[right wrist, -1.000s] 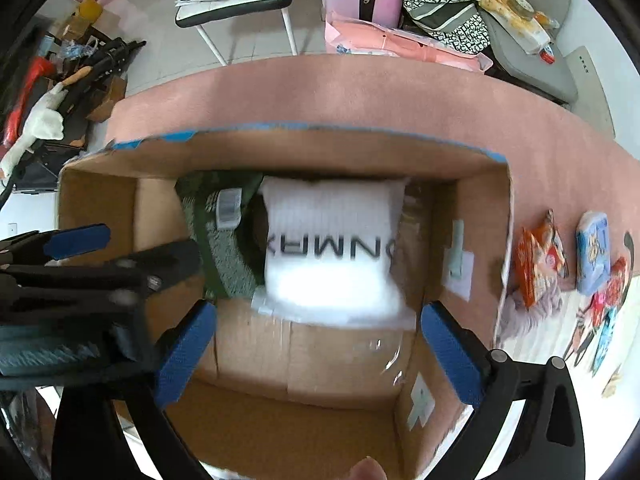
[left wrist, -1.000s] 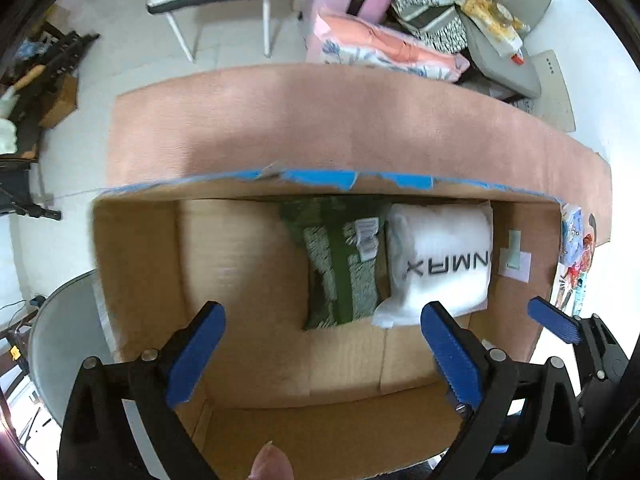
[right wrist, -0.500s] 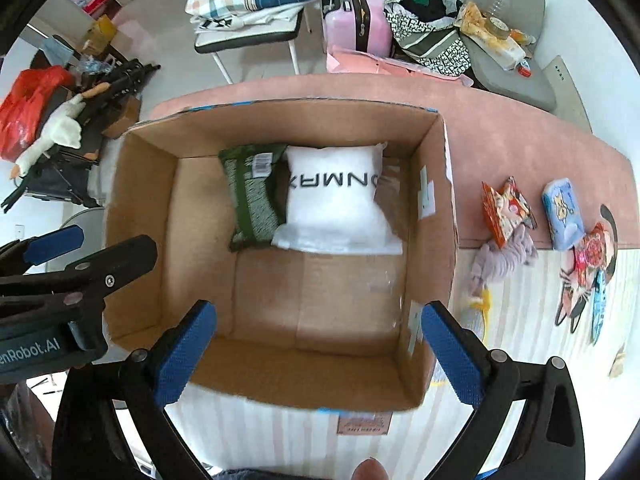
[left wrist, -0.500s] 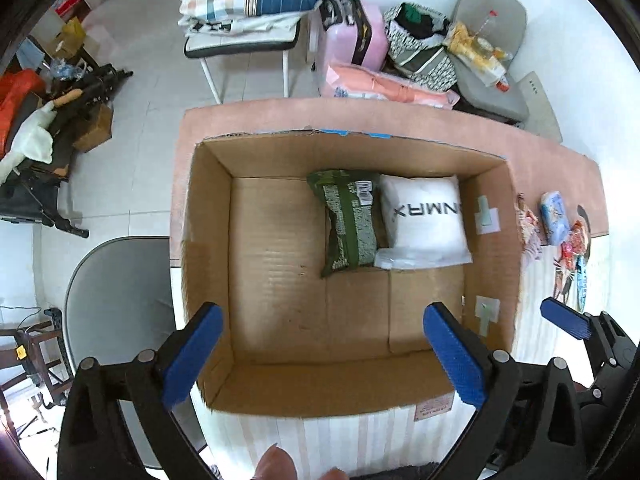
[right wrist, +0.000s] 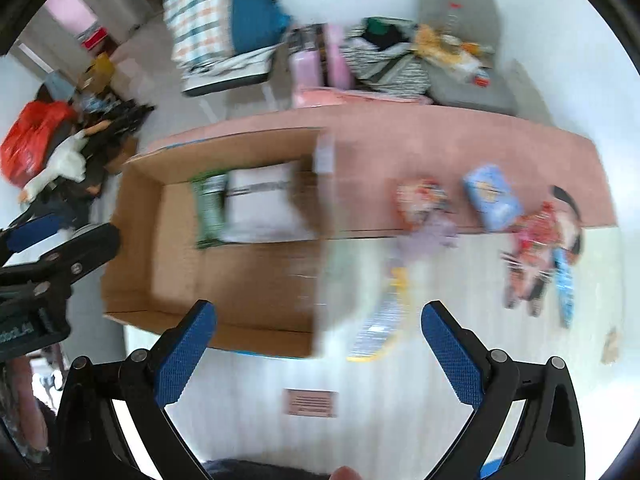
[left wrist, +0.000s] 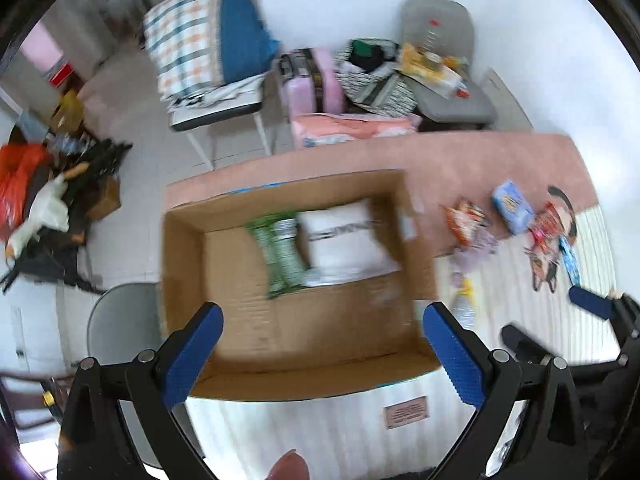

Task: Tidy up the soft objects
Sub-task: 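Move both open tools back over the remaining items, then grasp red snack bag with right tool while left tool grasps lavender cloth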

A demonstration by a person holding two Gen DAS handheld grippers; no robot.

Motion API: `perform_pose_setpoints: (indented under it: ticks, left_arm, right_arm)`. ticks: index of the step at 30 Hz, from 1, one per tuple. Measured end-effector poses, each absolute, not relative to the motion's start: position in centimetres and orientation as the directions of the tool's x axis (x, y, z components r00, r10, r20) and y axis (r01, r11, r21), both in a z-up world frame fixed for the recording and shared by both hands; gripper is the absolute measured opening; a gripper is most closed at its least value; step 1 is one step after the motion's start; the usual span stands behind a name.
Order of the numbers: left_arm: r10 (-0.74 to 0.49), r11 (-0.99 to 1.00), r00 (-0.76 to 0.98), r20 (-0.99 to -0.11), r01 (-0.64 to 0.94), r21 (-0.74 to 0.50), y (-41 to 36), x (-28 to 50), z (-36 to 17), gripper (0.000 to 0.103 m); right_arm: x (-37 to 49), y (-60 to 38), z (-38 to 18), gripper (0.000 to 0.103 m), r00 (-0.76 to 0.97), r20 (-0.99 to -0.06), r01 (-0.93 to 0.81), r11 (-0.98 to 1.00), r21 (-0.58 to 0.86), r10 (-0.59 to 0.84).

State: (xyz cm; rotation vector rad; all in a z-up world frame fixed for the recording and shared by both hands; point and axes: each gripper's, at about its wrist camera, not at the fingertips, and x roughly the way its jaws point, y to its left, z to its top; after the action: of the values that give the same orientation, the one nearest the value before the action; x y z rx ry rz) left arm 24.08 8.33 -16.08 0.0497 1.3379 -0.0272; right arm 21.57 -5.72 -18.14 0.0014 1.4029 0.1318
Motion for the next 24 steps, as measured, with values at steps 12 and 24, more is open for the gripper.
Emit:
perform_pose_setpoints:
  ticks: [12,24]
  left_arm:
    - [0.118,0.904,0.047,-0.992,0.409,0.127,-11.1,31.5,-28.3,0.102]
    - [0.297,0.811,-0.141,-0.944,0.559,0.172,-18.7,32.9,-40.6,0.068]
  right_arm:
    - [25.3,-31.6,-24.2,0.103,0.062,-0.994,0.336,0.936,0.102,0.086]
    - [31.8,-43.1,-35.7,0.093,0.002,-0.958,0.601,0.766,0.230,0.287]
